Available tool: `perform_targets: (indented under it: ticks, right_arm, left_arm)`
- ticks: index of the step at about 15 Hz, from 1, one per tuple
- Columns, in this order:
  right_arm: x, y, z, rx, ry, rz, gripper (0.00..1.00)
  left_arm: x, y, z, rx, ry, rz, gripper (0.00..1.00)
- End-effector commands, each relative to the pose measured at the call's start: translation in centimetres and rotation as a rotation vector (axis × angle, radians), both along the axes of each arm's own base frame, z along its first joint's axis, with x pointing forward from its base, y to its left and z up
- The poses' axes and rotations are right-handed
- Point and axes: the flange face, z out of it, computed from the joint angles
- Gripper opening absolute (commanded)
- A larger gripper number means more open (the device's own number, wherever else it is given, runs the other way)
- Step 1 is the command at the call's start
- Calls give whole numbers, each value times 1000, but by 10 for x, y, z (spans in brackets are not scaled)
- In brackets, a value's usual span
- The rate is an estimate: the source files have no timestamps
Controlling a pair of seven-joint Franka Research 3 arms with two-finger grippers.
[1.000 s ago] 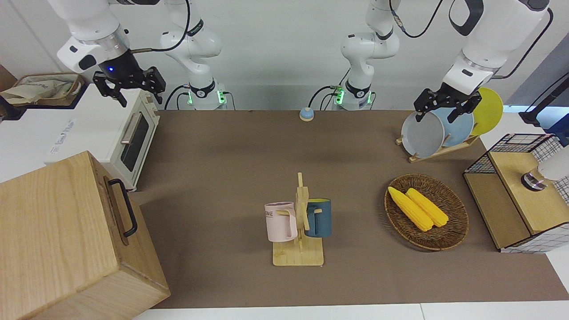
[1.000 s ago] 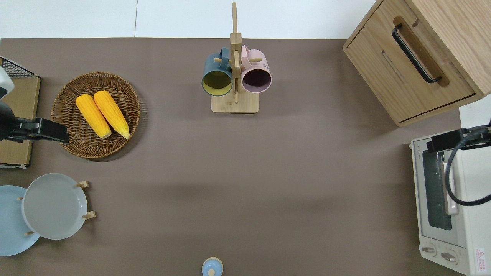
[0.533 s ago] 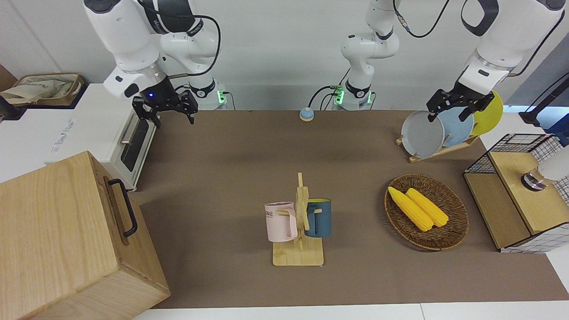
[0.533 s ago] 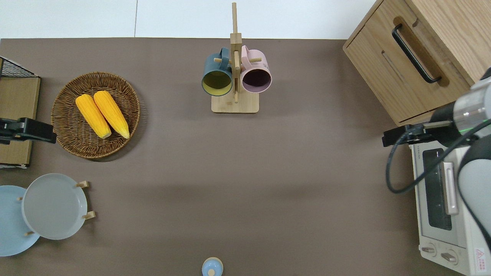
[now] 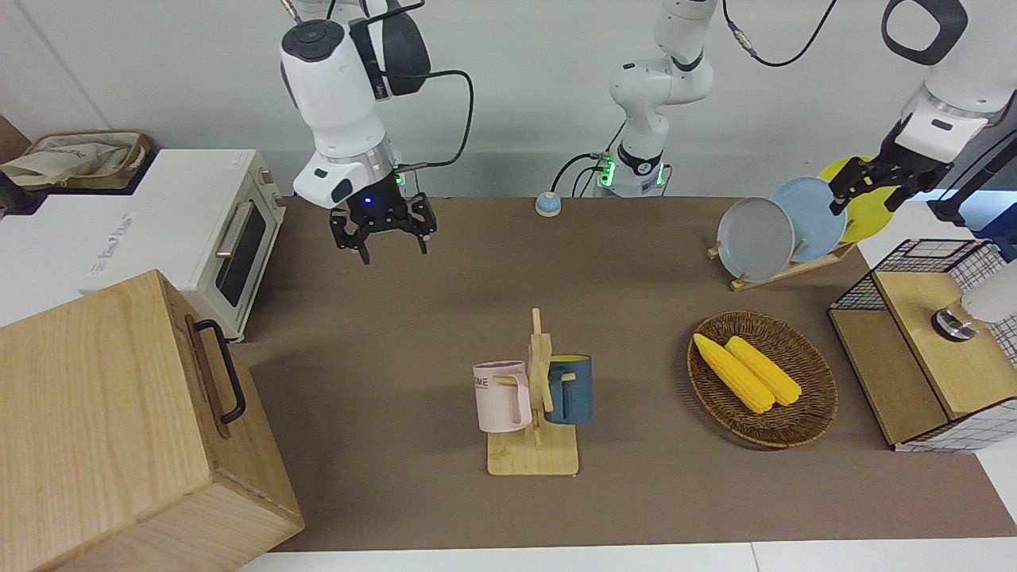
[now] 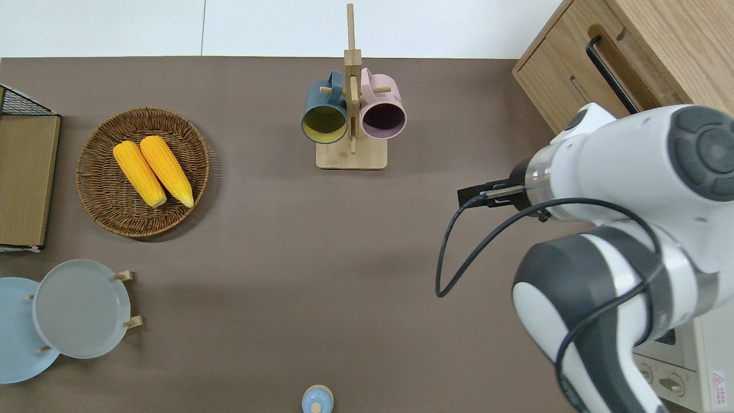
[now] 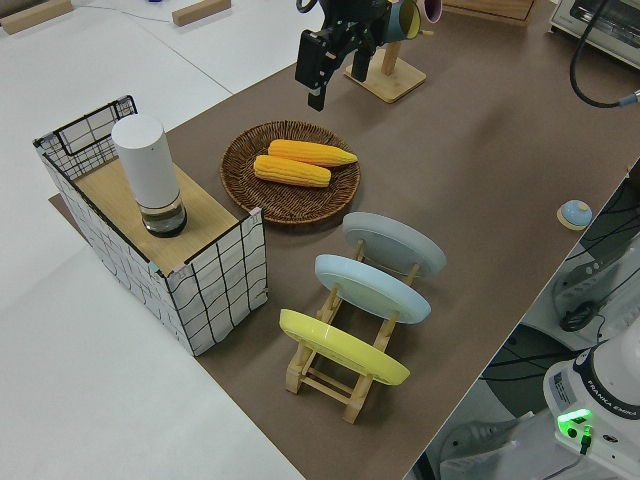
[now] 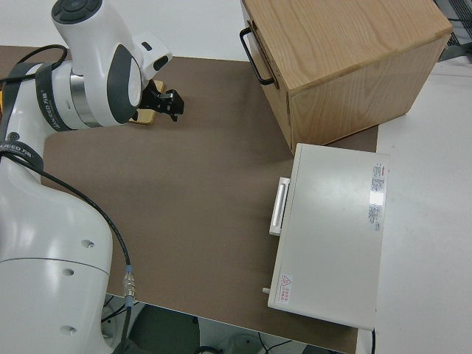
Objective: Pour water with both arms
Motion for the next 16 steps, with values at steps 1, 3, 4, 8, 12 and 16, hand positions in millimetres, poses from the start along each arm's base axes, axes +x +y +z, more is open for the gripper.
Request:
perform_targets:
  ticks: [1,3,4,8,12,16]
  right_arm:
    - [-5,38,-37,-39,-50,10,992]
    - [-6,53,-56,-31,-75,11,992]
    - [-7,65,-64,-31,-85,25,992]
    - [-2,91,-84,-64,-156,62,992]
    - [14,101,-106,-130,-289,146,987]
    - [24,102,-116,-130,-338,171,981]
  left_arm:
    - [-5,60,0,36,-73,-18,995]
    - [-12,91,0,29,-127,-14,995]
    - [-15,106,0,37,-149,-25,995]
    - [-19,155,-11,49,-236,-51,995]
    - [-20,180,-23,11,-362,-18,995]
    - [-18,193,-62,12,-476,-36,995]
